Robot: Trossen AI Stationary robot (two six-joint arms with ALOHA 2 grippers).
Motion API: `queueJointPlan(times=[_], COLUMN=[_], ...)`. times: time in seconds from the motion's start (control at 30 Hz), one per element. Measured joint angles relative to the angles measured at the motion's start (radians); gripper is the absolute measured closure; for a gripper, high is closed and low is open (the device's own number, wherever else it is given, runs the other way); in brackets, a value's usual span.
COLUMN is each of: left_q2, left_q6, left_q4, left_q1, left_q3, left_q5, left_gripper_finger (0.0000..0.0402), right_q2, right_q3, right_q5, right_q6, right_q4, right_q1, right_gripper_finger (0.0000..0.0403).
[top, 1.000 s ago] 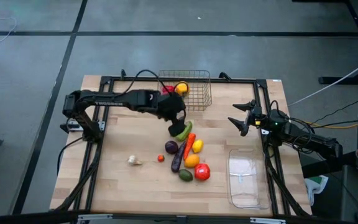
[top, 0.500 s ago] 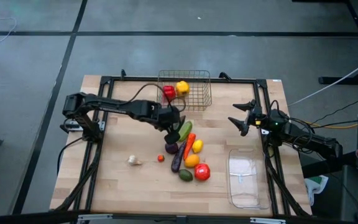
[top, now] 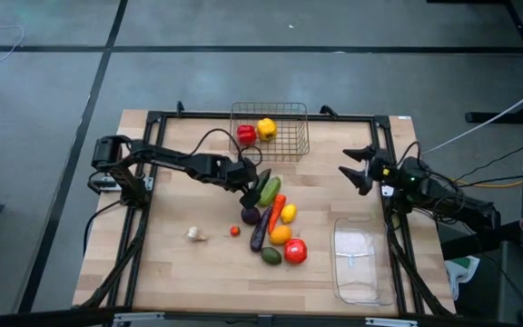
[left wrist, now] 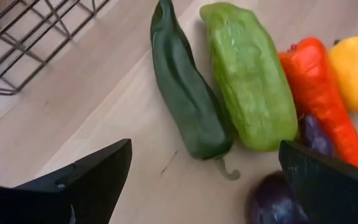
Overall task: Sort produce into baskets
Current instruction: Put the green chili pepper into the wire basket
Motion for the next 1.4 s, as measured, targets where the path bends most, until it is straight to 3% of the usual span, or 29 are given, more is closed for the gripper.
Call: queueJointPlan(times=[0.2,0.5,0.77,1.4], left_q2=[0.015,0.104,0.149,0.143], left_q6=[-0.001,0.05,0.066,0.08], left_q4=[0.089,0.145,0.186,0.189], left_q1=[0.0,-0.001,-0.002,-0.001], left_q3=[-0.048,-0.061,-0.061,-0.061], left_q5=[-0.035,-0.037,-0.055,-0.069], left_gripper_finger=[0.0002,0.0017,0.0083,0.025], right_q2=[0.0,0.016,0.1,0.479], right_q3=[0.068,0.183,0.235,0.297], right_q5=[-0.091,-0.132,-0.143,-0.143], right_q6=[0.005,0.004,0.003,-0.025], right_q4=[0.001,0.001,0.001,0.002], right_q1=[0.0,0.0,0.0,0.0], right_gripper_finger=[0.0033,0.0033,0.0033,0.0033])
